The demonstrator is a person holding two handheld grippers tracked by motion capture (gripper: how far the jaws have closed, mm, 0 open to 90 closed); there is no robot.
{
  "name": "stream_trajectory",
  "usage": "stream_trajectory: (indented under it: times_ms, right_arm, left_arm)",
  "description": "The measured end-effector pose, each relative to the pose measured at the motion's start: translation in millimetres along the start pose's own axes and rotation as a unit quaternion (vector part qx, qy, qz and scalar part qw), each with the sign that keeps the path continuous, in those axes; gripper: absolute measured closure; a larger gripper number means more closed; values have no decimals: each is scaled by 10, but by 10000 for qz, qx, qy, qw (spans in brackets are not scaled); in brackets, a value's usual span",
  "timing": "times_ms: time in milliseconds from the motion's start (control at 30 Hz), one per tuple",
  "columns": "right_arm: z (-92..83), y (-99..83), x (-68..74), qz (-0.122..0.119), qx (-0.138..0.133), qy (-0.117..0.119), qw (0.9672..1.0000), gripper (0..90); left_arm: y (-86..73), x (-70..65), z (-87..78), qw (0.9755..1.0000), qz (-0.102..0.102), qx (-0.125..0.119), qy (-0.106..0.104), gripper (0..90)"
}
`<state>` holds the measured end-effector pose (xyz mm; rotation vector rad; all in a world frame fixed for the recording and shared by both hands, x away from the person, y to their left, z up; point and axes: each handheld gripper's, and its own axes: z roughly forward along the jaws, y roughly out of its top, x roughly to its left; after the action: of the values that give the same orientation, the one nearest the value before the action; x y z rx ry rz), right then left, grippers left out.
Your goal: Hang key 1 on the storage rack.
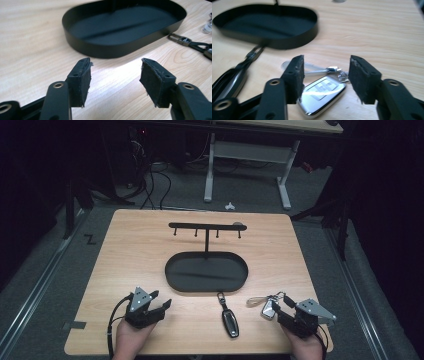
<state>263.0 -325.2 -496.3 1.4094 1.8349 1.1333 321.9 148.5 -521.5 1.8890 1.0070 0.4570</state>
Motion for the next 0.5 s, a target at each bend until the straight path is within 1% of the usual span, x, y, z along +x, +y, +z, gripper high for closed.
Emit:
stream_trajectory:
  times_ms: [67,133,300,400,500]
  right_arm:
    - [10,-16,-14,6,20,-68,10000,495]
    - [14,-39,-21,20,45,-39,10000,490]
    - [4,-40,-19,-48,39,-58,10000,469]
    - [11,-38,-9,-14,51,-50,10000,466]
    - [36,-35,-1,-61,70,-48,9999,466]
  left_arm:
    - [-2,7,11,9999,-99,-13,-16,395]
    - [9,13,5,9998,-173,-109,-34,391]
    - [5,32,0,9998,-168,-115,-61,388]
    - [-1,22,-10,9998,-116,-129,-67,380]
    - [2,12,-24,9999,-60,-140,-61,371]
